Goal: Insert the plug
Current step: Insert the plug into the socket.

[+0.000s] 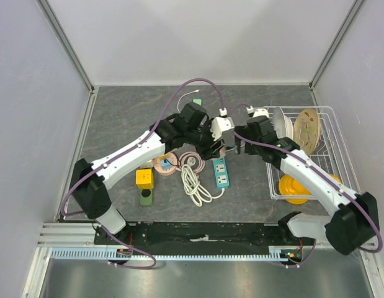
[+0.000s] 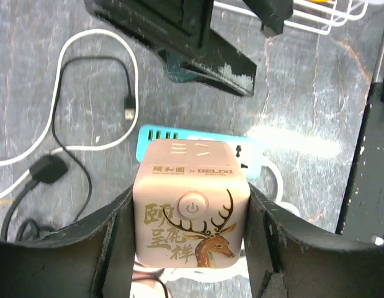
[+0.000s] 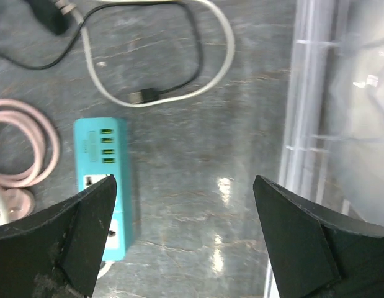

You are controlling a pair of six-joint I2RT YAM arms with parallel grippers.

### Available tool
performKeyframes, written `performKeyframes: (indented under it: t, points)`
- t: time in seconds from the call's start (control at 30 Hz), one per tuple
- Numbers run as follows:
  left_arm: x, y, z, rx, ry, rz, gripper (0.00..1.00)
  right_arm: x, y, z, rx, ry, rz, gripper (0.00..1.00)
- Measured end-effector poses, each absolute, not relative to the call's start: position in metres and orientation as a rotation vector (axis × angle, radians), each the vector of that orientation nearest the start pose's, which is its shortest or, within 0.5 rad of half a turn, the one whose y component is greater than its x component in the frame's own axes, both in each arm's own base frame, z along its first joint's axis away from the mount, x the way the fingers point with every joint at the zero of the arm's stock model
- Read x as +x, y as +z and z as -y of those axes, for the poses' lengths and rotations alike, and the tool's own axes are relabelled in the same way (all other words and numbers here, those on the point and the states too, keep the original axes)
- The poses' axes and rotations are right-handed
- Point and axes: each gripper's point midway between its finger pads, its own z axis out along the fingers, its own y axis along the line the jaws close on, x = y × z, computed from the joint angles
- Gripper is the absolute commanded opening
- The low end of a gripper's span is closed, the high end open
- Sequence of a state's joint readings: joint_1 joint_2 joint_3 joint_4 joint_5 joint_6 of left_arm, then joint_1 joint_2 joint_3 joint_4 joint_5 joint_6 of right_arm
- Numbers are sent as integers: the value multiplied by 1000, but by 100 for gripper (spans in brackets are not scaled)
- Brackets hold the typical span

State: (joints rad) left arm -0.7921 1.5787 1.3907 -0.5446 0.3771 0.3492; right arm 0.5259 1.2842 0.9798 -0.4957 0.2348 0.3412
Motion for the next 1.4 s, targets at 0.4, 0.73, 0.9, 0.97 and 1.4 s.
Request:
performKeyframes:
  t: [0.4, 0.73, 0.9, 0.97, 1.4]
  points:
    - [272, 139, 363, 1589, -510, -2072, 2, 292, 190, -70, 190, -10, -2213, 98]
    - [252, 98, 353, 1711, -447, -2203, 2, 287, 194, -54, 243, -30, -2183, 98]
    - [256, 102, 365, 1695, -484, -2155, 2, 284, 194, -46, 271, -42, -2174, 98]
    - [258, 104, 370, 1688, -495, -2134, 2, 282, 196, -42, 284, -47, -2163, 98]
    - [260, 98, 378, 1708, -519, -2102, 2, 277, 211, -26, 334, -65, -2099, 98]
